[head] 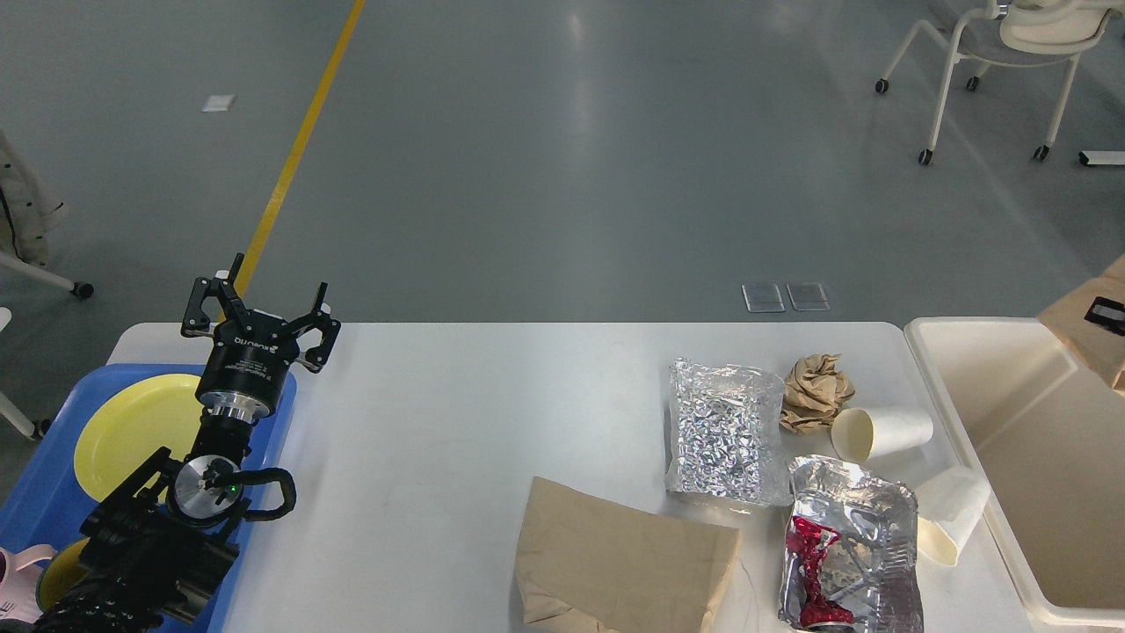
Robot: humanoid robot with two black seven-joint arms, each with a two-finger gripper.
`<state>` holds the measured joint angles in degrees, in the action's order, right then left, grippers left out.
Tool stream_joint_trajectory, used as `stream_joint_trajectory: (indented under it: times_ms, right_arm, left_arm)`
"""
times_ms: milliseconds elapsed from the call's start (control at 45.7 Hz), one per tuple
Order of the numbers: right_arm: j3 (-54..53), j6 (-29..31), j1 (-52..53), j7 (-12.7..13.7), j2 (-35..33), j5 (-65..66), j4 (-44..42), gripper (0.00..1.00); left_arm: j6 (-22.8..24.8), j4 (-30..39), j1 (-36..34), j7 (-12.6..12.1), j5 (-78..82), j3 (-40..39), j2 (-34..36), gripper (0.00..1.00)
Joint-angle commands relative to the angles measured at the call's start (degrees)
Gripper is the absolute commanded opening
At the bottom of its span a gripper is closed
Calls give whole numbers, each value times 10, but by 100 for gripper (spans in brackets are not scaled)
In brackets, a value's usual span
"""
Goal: Tidy desktop
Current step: 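Lift the brown paper bag with the right gripper and drop it into the white bin, then swing the right gripper back over the foil packet and lower it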
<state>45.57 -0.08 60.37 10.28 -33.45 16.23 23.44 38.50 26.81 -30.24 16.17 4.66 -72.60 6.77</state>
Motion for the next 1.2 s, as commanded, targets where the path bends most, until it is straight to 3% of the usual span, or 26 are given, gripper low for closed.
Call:
stream_joint_trajectory:
  times_ms: [0, 285, 306, 350, 919, 1094, 1182]
  right_arm:
    - [-27, -56, -92, 0, 50, -1, -86, 0]
    - [-28, -75, -133, -1, 86, -26, -122, 2]
    - [-28, -72, -134, -1, 86, -26, -122, 23]
    - [-22, -69, -134, 2, 86, -25, -122, 100]
    - [-27, -68, -122, 3, 84, -26, -123, 100]
    - [-29, -63, -88, 3, 85, -26, -113, 100]
    - [-31, -41, -23, 4, 82, -26, -84, 100]
  left_arm:
    - [0, 0, 0, 0, 0, 0, 0, 97]
    - [0, 0, 0, 0, 0, 0, 0, 97]
    - [0, 0, 0, 0, 0, 0, 0, 97]
    - [0, 0, 0, 0, 0, 0, 0, 97]
    - [0, 0, 0, 0, 0, 0, 0, 97]
    - [0, 0, 0, 0, 0, 0, 0, 97]
    - [0, 0, 0, 0, 0, 0, 0, 97]
